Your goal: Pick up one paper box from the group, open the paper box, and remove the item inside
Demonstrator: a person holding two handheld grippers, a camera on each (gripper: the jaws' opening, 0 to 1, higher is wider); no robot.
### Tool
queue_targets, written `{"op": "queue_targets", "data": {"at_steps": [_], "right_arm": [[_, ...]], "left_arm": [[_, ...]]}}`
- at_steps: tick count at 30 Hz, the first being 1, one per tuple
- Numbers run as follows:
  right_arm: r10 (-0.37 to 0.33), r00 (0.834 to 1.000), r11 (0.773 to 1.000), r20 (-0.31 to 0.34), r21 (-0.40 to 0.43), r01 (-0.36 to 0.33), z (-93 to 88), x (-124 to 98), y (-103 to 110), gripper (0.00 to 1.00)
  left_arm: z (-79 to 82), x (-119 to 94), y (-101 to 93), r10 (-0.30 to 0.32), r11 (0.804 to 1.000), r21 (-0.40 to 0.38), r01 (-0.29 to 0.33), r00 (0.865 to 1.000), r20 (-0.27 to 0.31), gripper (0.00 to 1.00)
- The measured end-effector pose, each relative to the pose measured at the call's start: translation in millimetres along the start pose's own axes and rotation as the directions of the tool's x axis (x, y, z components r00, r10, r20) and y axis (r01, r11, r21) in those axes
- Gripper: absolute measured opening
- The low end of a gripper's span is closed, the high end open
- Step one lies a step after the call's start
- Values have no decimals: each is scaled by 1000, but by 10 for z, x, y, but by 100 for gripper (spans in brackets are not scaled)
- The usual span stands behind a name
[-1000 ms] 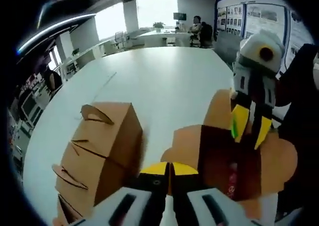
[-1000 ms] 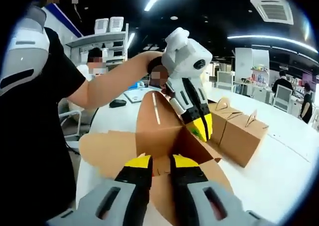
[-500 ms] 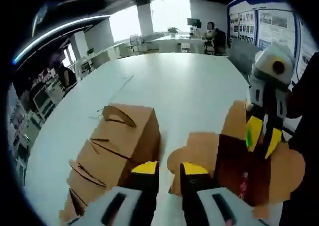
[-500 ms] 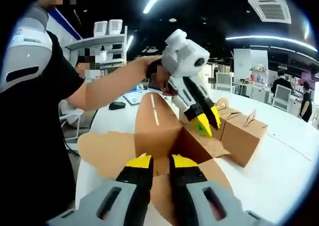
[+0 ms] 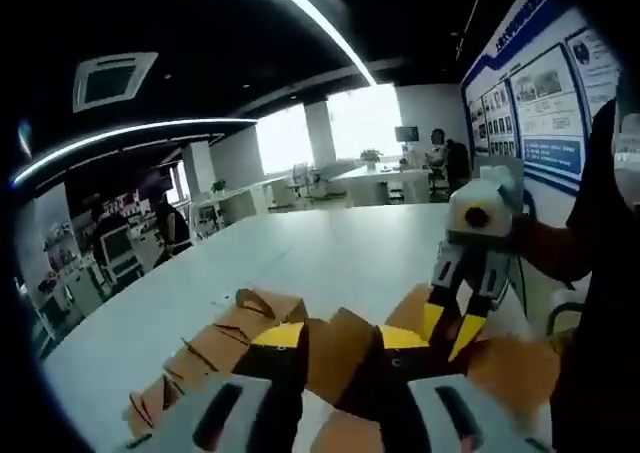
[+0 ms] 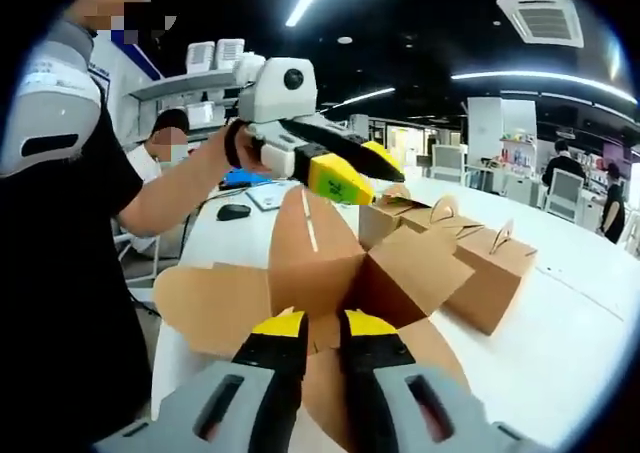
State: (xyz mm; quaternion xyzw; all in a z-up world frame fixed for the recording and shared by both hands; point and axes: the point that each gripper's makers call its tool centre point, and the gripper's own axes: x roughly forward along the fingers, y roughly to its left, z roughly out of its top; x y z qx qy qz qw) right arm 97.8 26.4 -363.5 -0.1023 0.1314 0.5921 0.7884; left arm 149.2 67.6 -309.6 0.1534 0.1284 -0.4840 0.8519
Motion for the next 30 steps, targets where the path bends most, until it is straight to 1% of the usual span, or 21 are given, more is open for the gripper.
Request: {"op": "queue_targets", "data": {"at_steps": [1,3,5,6,8,9,11,12,13,14,17,19,21,25,26,28,30], "right_arm": [[-2,1000,1000,-1,1,2,-2,-2,-2,15],[-8,1000,1000,-3,0,8,-4,-4,-2,15],[-12,1000,1000,-7,-1,12,-7,-8,-2,15],[-13,1000,1000,-8,-1,13,-8,-9,-2,15],[-13,1000,1000,-6,1,13,-10,-13,0,15],[-12,1000,1000,-4,3,12,-10,-14,-1,14],[-16,1000,1000,5,6,16,-8,-11,-11,12],[-23,1000,1000,10,16,22,-8,-12,-29,11],[-24,1000,1000,11,18,24,-8,-16,-37,11],[-26,1000,999,12,18,26,-9,-20,-44,10],[-28,1000,999,14,20,27,-3,-17,-52,10],[-35,999,999,11,17,34,2,-14,-61,10],[-41,999,999,9,13,41,7,-8,-64,10],[-53,998,998,28,17,53,15,-3,-80,10],[-56,998,998,39,25,55,19,-5,-84,10],[-57,997,998,44,31,56,16,-22,-99,10],[-56,998,998,37,14,56,19,-17,-95,11]], "left_arm": [[-67,-7,-45,-6,1000,-12,6,1000,-9,27],[-214,-10,-162,-36,997,-72,34,999,-39,24],[-272,1,-193,-37,997,-71,34,999,-39,25],[-358,7,-224,-34,996,-79,30,998,-46,25],[-460,3,-201,-11,994,-105,5,998,-55,27],[-500,-2,-183,3,991,-134,-10,999,-52,27],[-555,8,-167,23,976,-214,-28,999,-23,27],[-612,15,-169,34,971,-238,-39,999,-24,27],[-564,18,-161,52,980,-197,-43,998,41,27],[-591,11,-187,61,975,-215,-49,997,50,28],[-600,10,-191,95,971,-228,-73,992,85,28],[-594,7,-201,108,969,-231,-84,990,90,28],[-598,-10,-218,134,969,-223,-109,986,103,28],[-586,-24,-221,175,957,-254,-138,976,129,27],[-594,-35,-186,181,957,-254,-143,975,130,27],[-591,-43,-184,194,958,-240,-160,973,128,27],[-580,-40,-189,203,959,-226,-172,972,122,26]]}}
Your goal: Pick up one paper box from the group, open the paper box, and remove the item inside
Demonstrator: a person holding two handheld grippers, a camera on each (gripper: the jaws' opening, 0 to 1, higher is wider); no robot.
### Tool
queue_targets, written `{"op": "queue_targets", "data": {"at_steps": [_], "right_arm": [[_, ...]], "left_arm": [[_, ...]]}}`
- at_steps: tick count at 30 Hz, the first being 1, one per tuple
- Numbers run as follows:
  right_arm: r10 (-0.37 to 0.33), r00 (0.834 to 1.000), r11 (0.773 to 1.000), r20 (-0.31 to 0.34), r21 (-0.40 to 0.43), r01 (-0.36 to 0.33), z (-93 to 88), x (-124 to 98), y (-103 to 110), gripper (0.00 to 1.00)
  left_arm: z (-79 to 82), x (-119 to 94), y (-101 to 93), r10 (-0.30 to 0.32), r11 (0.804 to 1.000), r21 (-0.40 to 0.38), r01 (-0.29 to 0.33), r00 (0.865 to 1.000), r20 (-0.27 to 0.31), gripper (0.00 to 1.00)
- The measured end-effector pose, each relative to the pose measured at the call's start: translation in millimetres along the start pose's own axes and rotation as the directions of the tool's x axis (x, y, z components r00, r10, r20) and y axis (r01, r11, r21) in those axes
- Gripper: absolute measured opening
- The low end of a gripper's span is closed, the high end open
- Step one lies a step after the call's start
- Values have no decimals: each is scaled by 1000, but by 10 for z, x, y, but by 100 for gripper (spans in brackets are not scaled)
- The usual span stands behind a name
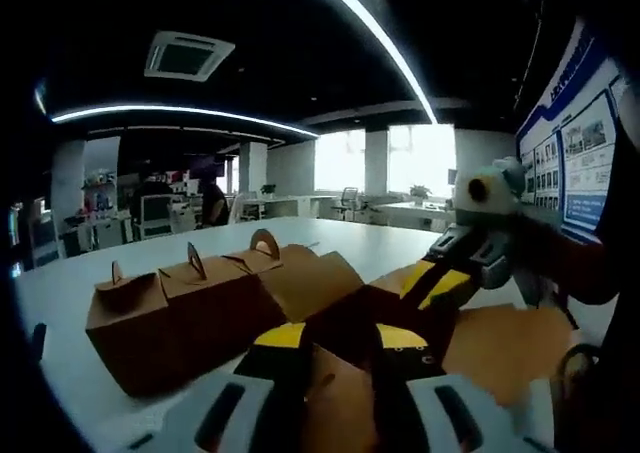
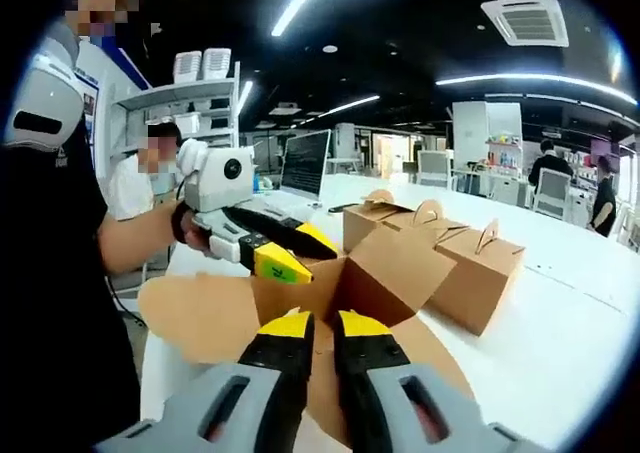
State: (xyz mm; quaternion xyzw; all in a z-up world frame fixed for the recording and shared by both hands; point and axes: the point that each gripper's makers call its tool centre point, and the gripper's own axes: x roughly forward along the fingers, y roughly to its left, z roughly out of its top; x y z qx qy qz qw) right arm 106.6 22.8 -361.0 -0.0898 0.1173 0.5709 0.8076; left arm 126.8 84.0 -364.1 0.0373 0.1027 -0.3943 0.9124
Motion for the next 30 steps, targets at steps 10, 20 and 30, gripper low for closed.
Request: {"op": "queue_targets", "data": {"at_steps": [10,20,30], "right_arm": [[16,999,999,-42,-48,-18,202,-70,-29,23],[76,984,979,-162,-174,-104,507,-35,-13,23],[111,947,958,-301,-221,-182,454,2,66,23]], "left_arm": [[-9,25,-64,-11,996,82,17,997,-81,29],[67,-31,-165,-28,993,116,36,997,-68,36],[271,-248,-239,-29,991,129,30,1000,-12,37]]}}
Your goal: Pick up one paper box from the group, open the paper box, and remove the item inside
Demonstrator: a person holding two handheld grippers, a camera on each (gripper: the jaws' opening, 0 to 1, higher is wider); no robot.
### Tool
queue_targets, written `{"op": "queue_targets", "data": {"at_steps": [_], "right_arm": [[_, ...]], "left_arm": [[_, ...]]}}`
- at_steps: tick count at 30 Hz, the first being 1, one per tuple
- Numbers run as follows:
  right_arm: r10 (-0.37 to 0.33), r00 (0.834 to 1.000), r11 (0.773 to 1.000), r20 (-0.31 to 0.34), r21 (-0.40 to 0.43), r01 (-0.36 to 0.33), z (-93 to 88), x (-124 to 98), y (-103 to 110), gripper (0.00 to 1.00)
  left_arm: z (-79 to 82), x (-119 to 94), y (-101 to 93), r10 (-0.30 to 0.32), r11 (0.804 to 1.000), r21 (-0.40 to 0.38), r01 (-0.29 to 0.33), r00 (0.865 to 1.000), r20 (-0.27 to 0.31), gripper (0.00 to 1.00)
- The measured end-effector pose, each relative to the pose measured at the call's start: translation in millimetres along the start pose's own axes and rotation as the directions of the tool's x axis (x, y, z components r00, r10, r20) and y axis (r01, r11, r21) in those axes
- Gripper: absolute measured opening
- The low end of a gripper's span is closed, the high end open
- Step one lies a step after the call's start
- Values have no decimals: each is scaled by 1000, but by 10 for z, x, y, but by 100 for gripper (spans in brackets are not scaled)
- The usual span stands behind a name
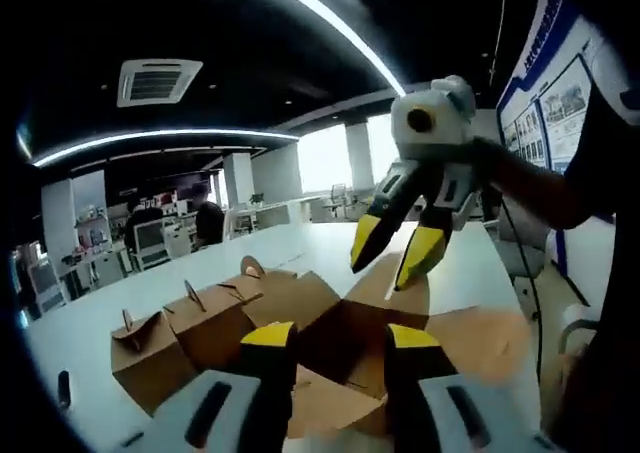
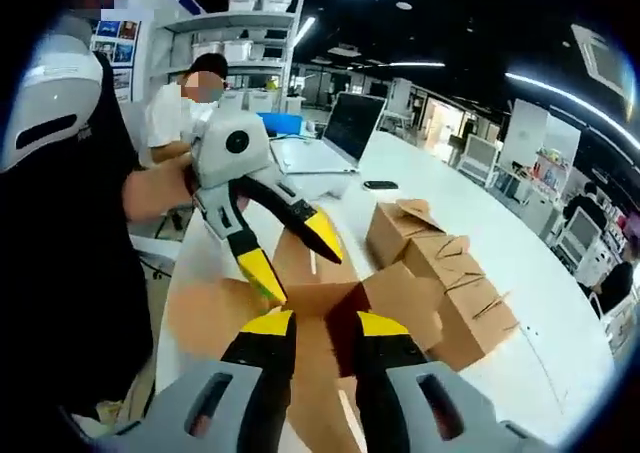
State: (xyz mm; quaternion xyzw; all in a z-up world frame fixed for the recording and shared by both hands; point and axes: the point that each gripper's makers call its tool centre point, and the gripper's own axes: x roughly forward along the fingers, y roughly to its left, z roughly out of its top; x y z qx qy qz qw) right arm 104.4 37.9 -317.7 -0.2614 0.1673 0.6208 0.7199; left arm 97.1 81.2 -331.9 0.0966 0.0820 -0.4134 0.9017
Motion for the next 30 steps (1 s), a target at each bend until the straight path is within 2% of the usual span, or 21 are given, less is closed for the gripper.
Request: {"op": "queue_targets", "data": {"at_steps": [5,15,20,23,30], "right_arm": [[25,997,999,-67,-27,-27,-56,-1,28,28],[96,980,987,-176,-109,-117,-42,93,83,28],[131,962,977,-238,-131,-166,-57,151,50,27],[156,947,967,-282,-150,-205,-98,196,56,27],[226,914,941,-338,-167,-295,-159,316,103,27]], "left_arm": [[-29,-131,-31,-18,1000,-18,18,1000,-2,37],[-135,-405,63,38,999,0,-38,999,-16,37],[-208,-498,28,65,997,40,-63,997,-41,37],[-180,-548,25,76,997,24,-76,997,-16,37],[-137,-590,28,93,996,-14,-92,995,35,37]]}}
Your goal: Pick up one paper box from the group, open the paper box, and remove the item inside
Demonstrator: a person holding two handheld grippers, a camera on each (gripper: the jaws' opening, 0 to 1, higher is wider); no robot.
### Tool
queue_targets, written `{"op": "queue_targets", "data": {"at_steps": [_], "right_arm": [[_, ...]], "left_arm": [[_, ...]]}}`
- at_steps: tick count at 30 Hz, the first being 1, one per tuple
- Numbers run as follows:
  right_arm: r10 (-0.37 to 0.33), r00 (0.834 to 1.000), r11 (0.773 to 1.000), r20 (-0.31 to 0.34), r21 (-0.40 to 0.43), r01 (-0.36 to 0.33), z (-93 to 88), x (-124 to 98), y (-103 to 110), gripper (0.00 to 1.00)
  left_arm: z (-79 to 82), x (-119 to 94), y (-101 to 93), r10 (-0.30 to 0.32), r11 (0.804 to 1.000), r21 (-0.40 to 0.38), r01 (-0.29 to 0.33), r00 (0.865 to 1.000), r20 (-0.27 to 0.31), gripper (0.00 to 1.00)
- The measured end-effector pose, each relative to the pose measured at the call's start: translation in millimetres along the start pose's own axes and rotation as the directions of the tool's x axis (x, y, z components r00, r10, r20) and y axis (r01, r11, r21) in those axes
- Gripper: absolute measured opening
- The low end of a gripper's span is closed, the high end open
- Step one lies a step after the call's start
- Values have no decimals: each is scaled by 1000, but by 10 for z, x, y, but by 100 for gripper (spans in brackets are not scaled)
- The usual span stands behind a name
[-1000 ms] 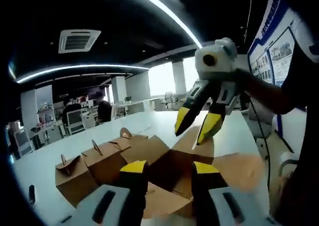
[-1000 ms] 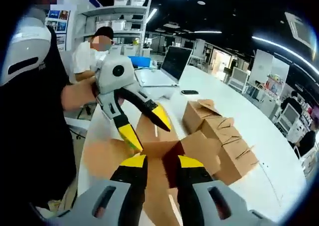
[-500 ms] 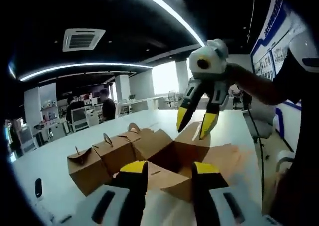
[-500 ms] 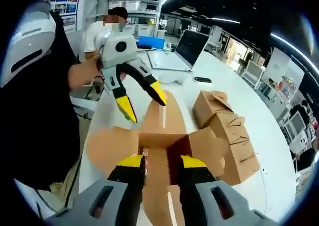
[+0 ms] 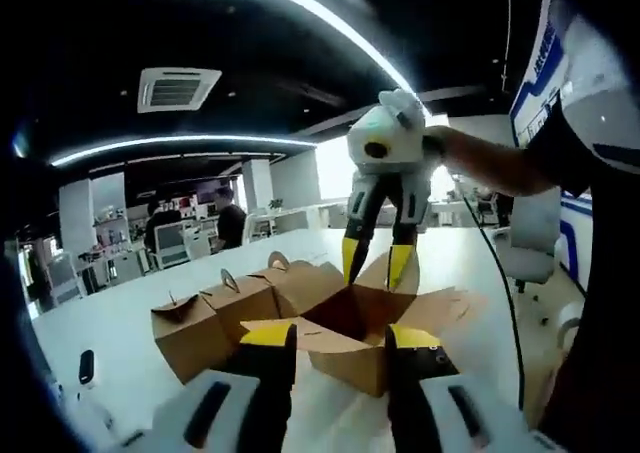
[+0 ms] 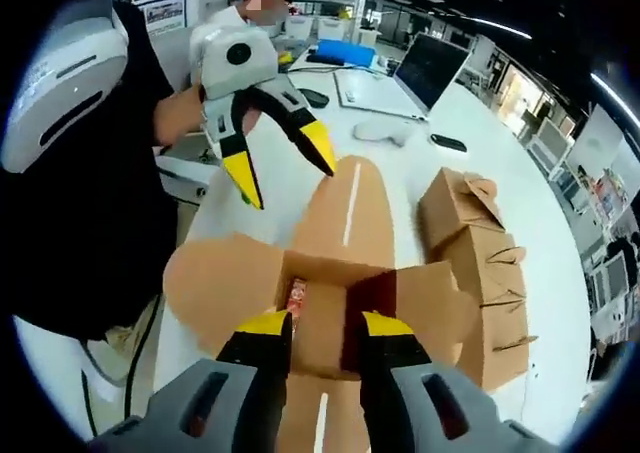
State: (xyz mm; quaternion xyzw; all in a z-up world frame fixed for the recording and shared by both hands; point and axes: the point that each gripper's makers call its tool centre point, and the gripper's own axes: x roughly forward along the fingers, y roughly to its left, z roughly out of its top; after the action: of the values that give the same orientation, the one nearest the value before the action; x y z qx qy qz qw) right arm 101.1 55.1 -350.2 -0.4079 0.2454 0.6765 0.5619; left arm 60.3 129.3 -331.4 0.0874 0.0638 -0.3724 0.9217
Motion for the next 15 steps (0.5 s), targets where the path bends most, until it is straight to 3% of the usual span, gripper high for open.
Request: {"op": "queue_targets", "data": {"at_steps": [6,15], "right_arm": [[82,993,993,-85,-75,-88,-121,107,57,28],[183,971,971,-156,-129,-203,-161,281,74,28]], "left_arm": [[-36,-9,9,11,1000,-14,-11,1000,12,37],[4,-20,4,25,999,-25,-24,999,44,37]]}}
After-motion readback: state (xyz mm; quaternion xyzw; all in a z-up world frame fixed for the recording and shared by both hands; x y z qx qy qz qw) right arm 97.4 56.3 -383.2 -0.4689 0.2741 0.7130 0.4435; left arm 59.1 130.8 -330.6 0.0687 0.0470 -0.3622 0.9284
